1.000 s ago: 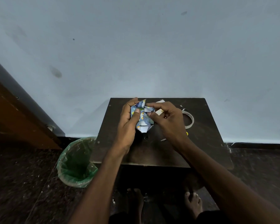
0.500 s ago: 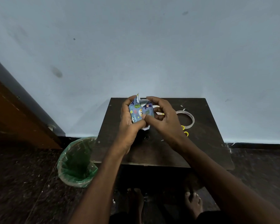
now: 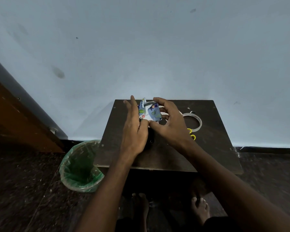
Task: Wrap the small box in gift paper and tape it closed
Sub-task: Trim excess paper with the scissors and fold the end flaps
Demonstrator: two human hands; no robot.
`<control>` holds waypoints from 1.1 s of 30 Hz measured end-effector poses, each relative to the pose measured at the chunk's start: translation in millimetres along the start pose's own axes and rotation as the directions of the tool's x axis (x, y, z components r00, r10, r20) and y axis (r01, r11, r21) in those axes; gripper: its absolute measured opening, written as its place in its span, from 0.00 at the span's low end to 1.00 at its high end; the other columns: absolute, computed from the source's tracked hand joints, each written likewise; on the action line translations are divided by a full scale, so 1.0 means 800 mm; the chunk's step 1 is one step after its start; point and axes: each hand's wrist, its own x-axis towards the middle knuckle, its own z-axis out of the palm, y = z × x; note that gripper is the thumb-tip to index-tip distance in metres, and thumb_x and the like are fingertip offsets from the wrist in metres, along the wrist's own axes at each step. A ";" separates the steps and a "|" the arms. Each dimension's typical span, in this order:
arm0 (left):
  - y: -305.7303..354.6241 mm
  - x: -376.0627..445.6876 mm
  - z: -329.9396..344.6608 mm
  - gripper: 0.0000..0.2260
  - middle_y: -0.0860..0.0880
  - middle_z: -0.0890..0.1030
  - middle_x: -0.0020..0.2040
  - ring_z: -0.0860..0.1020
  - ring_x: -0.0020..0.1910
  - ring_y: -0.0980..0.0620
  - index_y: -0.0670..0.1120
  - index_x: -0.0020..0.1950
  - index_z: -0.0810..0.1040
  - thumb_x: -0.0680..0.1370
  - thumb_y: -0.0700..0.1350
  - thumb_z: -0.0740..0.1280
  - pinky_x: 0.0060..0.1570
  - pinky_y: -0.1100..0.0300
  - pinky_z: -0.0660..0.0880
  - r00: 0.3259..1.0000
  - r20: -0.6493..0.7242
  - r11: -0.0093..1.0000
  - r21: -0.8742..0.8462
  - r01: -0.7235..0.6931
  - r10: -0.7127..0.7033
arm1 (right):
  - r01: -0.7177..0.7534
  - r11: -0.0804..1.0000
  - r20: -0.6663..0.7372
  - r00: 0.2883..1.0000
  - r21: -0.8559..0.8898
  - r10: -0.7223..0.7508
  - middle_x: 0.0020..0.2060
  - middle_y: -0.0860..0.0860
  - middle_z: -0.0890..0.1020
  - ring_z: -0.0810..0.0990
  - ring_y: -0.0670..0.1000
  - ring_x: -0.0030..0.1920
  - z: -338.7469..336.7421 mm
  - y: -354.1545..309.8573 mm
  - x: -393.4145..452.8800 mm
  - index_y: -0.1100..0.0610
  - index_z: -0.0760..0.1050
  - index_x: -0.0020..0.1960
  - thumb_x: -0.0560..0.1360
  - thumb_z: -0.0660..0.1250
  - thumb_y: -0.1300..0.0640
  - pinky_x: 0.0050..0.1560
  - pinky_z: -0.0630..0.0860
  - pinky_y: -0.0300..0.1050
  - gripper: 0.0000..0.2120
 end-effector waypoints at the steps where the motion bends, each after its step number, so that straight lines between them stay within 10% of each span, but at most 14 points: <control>1: 0.001 -0.002 0.000 0.37 0.49 0.46 0.88 0.50 0.86 0.54 0.54 0.88 0.46 0.78 0.48 0.53 0.79 0.66 0.56 1.000 0.007 1.000 0.030 0.001 -0.001 | -0.013 1.000 -0.011 1.000 0.000 0.013 0.65 0.51 0.77 0.80 0.46 0.62 0.000 0.002 0.000 0.57 0.73 0.73 0.71 0.77 0.64 0.60 0.80 0.42 0.32; 4: 0.002 -0.005 0.004 0.37 0.47 0.50 0.88 0.52 0.86 0.55 0.52 0.88 0.50 0.78 0.47 0.56 0.71 0.79 0.54 0.999 -0.015 0.996 0.075 -0.044 0.046 | -0.033 0.997 -0.078 0.997 -0.074 0.027 0.65 0.48 0.78 0.80 0.46 0.61 -0.001 0.003 0.001 0.55 0.73 0.74 0.70 0.79 0.61 0.60 0.82 0.46 0.34; 8: 0.002 -0.006 0.015 0.32 0.45 0.72 0.80 0.70 0.79 0.46 0.50 0.82 0.67 0.77 0.42 0.60 0.74 0.49 0.72 0.985 -0.134 0.992 0.081 -0.095 0.105 | 0.002 0.986 -0.149 0.988 -0.169 -0.027 0.63 0.46 0.81 0.82 0.46 0.60 0.003 -0.005 -0.001 0.53 0.73 0.73 0.70 0.69 0.57 0.60 0.81 0.52 0.30; 11: 0.007 -0.008 0.020 0.24 0.48 0.83 0.68 0.78 0.72 0.44 0.49 0.72 0.78 0.76 0.38 0.61 0.67 0.50 0.77 0.960 -0.240 0.989 0.069 -0.127 0.140 | 0.035 0.977 -0.174 0.982 -0.210 -0.073 0.61 0.47 0.83 0.82 0.48 0.60 0.004 -0.005 -0.003 0.55 0.76 0.70 0.72 0.63 0.58 0.60 0.81 0.54 0.26; 14: 0.008 -0.005 0.020 0.20 0.46 0.81 0.71 0.76 0.75 0.48 0.45 0.68 0.83 0.79 0.34 0.64 0.68 0.65 0.74 0.946 -0.292 0.990 0.069 -0.126 0.141 | 0.128 0.933 -0.149 0.971 -0.338 -0.188 0.60 0.49 0.84 0.81 0.49 0.59 0.004 -0.001 -0.005 0.58 0.77 0.68 0.75 0.67 0.58 0.60 0.77 0.43 0.22; 17: 0.006 -0.001 0.021 0.18 0.46 0.78 0.75 0.76 0.75 0.50 0.46 0.69 0.83 0.81 0.35 0.66 0.70 0.55 0.75 0.947 -0.293 0.991 0.051 -0.124 0.134 | 0.147 0.902 -0.113 0.971 -0.406 -0.209 0.60 0.51 0.83 0.80 0.50 0.60 0.007 0.006 -0.005 0.59 0.76 0.69 0.76 0.73 0.57 0.57 0.69 0.33 0.23; 22: 0.005 0.001 0.019 0.24 0.47 0.78 0.75 0.77 0.74 0.49 0.48 0.73 0.81 0.77 0.40 0.65 0.70 0.53 0.76 0.959 -0.257 0.993 0.037 -0.113 0.118 | 0.146 0.918 -0.250 0.936 -0.368 -0.249 0.57 0.53 0.87 0.85 0.53 0.56 0.008 0.010 -0.003 0.61 0.80 0.68 0.77 0.62 0.66 0.55 0.81 0.54 0.20; 29: 0.017 -0.004 0.011 0.19 0.55 0.84 0.55 0.81 0.49 0.66 0.47 0.63 0.78 0.74 0.35 0.65 0.44 0.72 0.75 0.941 -0.311 0.989 -0.022 -0.144 0.131 | 0.172 0.967 -0.292 0.931 -0.186 -0.221 0.55 0.47 0.87 0.85 0.46 0.54 0.003 0.003 -0.001 0.56 0.84 0.64 0.74 0.60 0.72 0.55 0.82 0.49 0.25; 33: 0.010 0.001 0.011 0.14 0.58 0.84 0.60 0.79 0.56 0.73 0.47 0.54 0.84 0.74 0.38 0.63 0.50 0.67 0.78 0.936 -0.334 0.985 -0.084 -0.149 0.113 | 0.197 0.971 -0.311 0.922 -0.134 -0.230 0.55 0.48 0.87 0.83 0.46 0.61 0.000 0.006 0.004 0.57 0.87 0.56 0.72 0.61 0.76 0.64 0.79 0.50 0.23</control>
